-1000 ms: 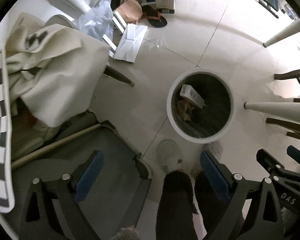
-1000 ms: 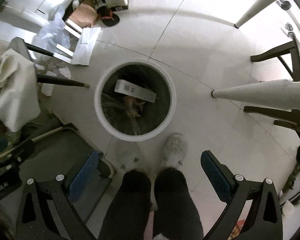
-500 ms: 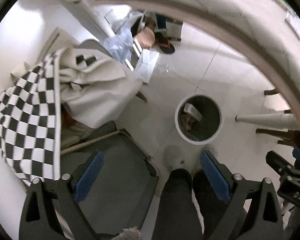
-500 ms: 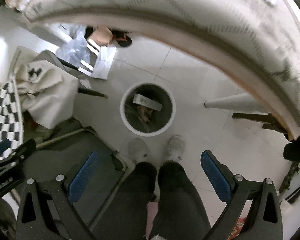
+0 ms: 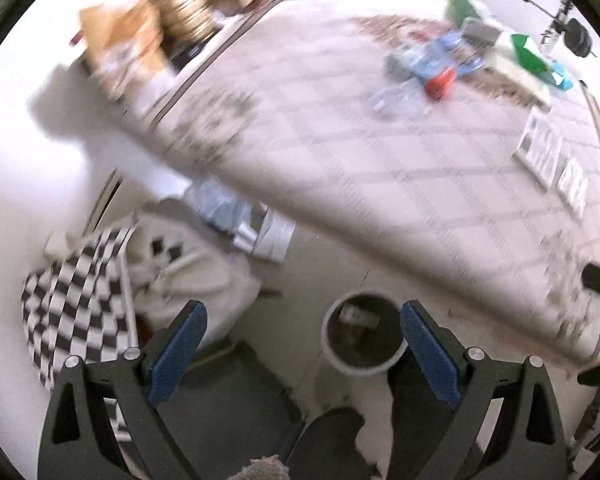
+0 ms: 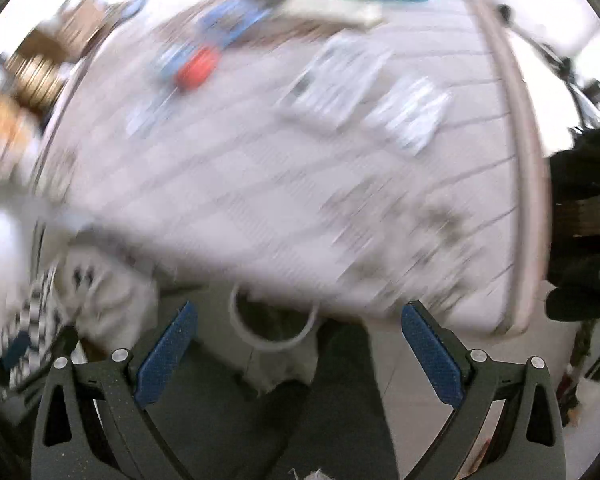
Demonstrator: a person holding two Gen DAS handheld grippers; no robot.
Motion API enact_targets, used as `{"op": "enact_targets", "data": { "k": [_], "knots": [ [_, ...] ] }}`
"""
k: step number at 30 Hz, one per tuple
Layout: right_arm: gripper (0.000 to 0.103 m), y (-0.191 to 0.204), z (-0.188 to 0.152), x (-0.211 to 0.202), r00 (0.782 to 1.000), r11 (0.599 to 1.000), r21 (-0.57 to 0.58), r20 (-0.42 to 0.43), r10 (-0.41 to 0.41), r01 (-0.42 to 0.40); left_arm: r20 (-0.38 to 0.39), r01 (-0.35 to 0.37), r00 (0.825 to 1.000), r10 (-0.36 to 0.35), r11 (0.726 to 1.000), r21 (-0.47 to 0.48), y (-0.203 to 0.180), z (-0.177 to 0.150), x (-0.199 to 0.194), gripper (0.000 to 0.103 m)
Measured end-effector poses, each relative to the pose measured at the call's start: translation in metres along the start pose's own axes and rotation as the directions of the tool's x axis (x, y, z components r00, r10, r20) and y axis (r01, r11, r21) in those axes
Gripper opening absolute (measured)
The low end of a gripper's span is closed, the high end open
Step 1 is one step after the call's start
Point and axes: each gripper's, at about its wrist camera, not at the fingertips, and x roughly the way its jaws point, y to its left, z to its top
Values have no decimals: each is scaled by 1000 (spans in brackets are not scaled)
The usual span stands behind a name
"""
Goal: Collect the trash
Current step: 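Return both tools from the bin to the table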
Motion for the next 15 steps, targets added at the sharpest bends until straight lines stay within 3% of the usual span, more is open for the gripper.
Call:
{"op": "enact_targets", "data": {
  "k": [3,8,11,15],
  "knots": [
    [103,-45,60,20,1000,991,130,-6,-11,12,-12,-4,1000,4,1000,28,-32,35,19,99],
    [101,-96,126,68,998,956,292,-63,-6,24,-90,-2,996,7,998,60,-75,84,57,99],
    [98,-107,148,92,996,940,342,-87,4,26,-99,-13,995,25,993,121,-100,103,70,99],
    [84,-103,167,118,992,927,372,-128,4,44,-105,-25,994,43,986,165,-119,126,81,99]
  ]
}}
